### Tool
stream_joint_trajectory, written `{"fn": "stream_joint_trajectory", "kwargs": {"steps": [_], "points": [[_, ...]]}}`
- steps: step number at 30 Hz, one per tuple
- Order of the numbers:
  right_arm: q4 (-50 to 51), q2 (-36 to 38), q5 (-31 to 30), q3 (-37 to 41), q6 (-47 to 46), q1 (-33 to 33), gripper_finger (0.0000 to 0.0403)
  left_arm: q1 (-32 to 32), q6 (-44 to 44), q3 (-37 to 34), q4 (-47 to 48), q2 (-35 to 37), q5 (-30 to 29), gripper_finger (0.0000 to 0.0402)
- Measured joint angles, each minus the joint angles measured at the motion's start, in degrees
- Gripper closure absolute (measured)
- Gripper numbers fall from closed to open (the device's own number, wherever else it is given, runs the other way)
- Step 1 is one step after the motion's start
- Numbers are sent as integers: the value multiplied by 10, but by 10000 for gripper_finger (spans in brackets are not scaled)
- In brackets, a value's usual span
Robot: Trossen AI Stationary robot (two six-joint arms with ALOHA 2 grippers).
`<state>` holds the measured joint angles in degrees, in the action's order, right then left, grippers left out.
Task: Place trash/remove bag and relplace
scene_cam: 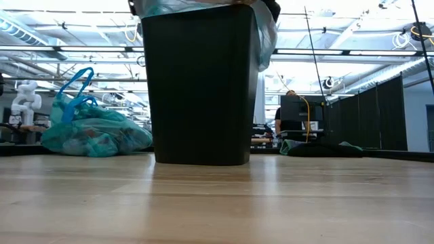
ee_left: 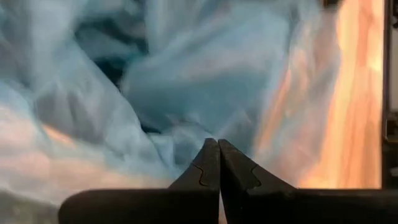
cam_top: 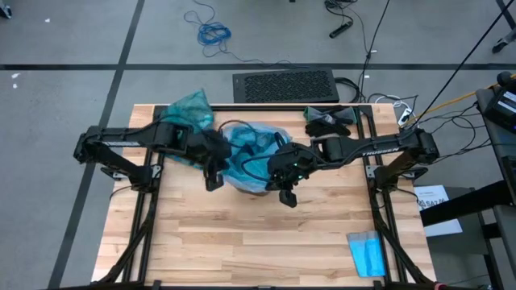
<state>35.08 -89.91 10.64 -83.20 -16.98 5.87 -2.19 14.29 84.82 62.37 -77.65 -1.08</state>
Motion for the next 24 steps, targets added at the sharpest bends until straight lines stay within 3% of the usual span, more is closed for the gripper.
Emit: {"fn": "stream_joint_trajectory", "kwargs": {"steps": [14,19,24], "points": [[8,2,-4,0,-22,17,403,-77,65,0,18,0,-65,402],[35,2,-65,0,-21,22,403,-77,75,-9,49,0,-102,402],[36,-1,-78,20,-35,25,403,-77,79,-42,40,1,-105,402]]}}
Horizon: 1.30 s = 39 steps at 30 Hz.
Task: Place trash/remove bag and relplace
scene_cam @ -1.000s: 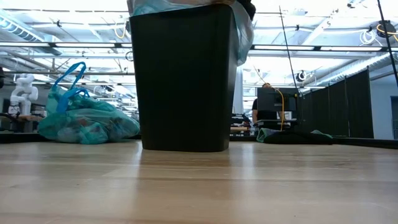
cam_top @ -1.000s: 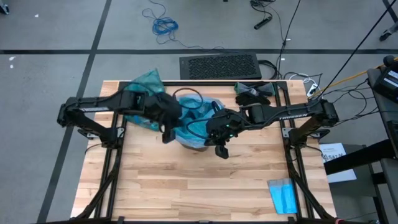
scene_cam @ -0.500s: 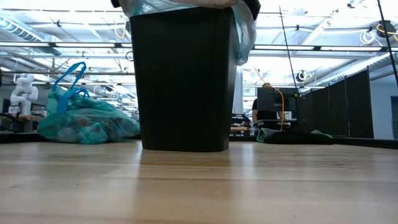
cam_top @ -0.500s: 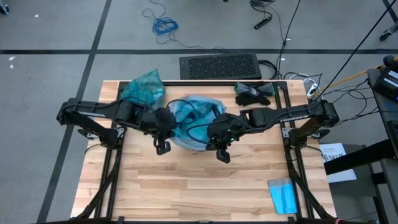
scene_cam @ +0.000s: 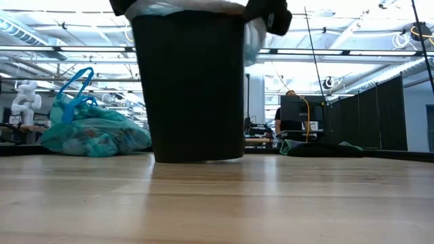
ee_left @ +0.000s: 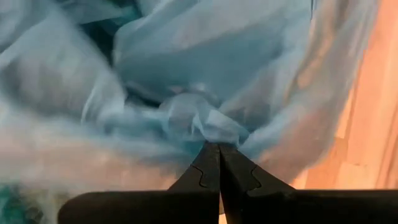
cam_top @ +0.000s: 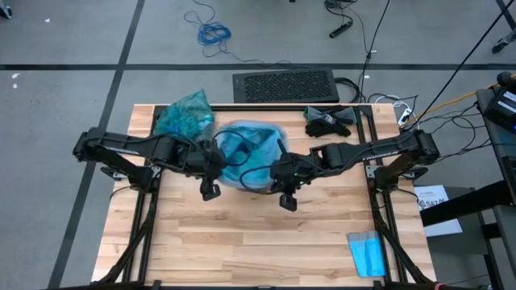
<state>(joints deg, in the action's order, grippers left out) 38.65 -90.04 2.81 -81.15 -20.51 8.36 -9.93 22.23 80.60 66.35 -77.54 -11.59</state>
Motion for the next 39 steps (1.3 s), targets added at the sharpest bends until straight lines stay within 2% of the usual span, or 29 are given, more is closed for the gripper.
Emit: {"fn": "stream_joint_trajectory", "kwargs": {"steps": [8,17,32,36,39], "points": [[-29,4,-5,15,-22,2,403,0,11,-20,-50,-1,-20,402],[-40,36,-99,2,-23,23,403,-19,15,-20,-61,2,-22,402],[-55,-14,-104,1,2,9,403,-37,15,-18,-72,0,-10,402],[-54,-16,-103,1,2,7,403,-38,14,12,-74,19,4,402],[-54,-16,-103,1,4,5,403,-37,10,25,-77,47,-11,402]]}}
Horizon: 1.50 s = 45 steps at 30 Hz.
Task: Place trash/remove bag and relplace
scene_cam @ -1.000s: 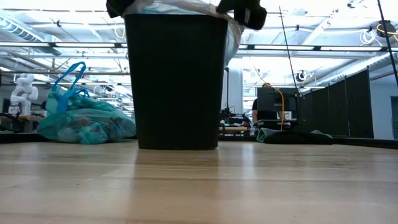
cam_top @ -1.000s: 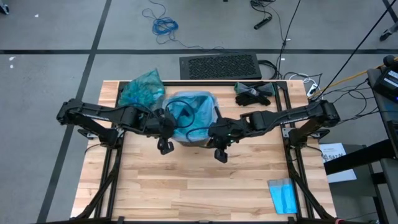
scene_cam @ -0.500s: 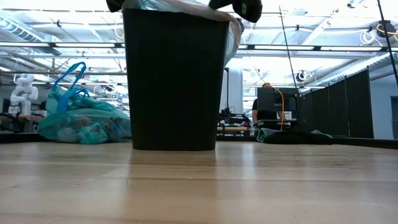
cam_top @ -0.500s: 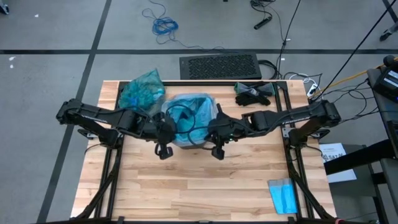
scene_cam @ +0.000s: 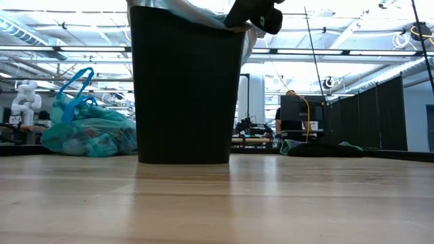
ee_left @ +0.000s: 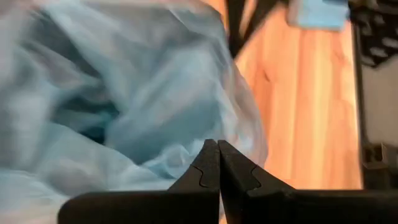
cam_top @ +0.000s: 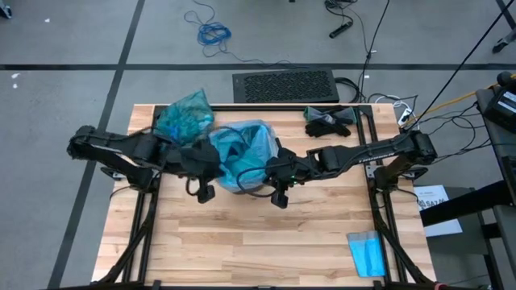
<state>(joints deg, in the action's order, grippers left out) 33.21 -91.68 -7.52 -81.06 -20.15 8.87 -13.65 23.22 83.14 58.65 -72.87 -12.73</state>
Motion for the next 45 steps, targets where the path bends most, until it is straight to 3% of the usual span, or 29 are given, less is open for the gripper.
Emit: {"fn": "stream_joint_trajectory", "kwargs": {"steps": [5,8,16,22,29,38,45], "points": [[0,0,1,0,6,-9,403,16,-1,3,4,27,-133,402],[-1,0,1,0,12,-12,403,60,-27,3,9,29,-157,402],[-4,0,1,0,13,-18,403,186,-91,2,49,-13,-103,402],[-4,0,1,0,13,-18,403,245,-90,2,80,-17,-100,402],[-4,0,3,0,18,-26,403,313,-54,-30,68,16,8,402],[-2,0,4,1,26,-30,403,352,-6,-137,-7,92,65,402],[-4,-7,17,1,27,-38,403,354,19,-197,-69,109,93,402]]}}
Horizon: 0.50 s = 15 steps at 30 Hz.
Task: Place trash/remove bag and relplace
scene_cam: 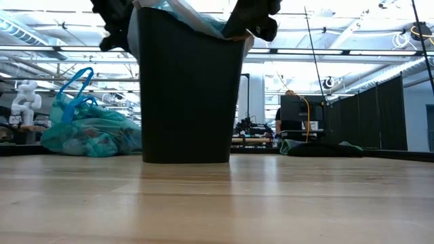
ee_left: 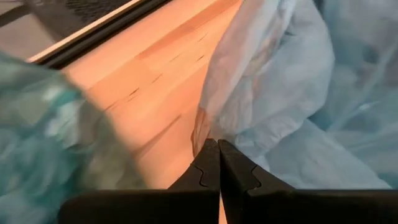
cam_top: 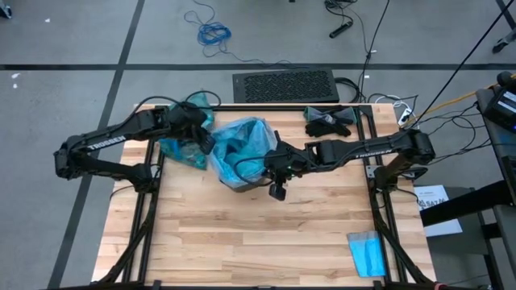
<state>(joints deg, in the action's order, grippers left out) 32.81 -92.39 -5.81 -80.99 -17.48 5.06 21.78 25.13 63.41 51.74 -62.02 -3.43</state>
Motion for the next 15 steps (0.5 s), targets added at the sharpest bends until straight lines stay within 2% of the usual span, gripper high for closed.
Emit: {"fn": "stream_joint_trajectory", "kwargs": {"steps": [3,7,15], "points": [[2,-3,2,1,0,-5,403,0,1,-15,-49,-1,26,402],[2,-2,2,17,-2,-18,403,-5,10,-17,-85,-17,30,402],[-11,5,-11,52,-9,-27,402,-5,-12,-17,-91,-45,47,402]]}}
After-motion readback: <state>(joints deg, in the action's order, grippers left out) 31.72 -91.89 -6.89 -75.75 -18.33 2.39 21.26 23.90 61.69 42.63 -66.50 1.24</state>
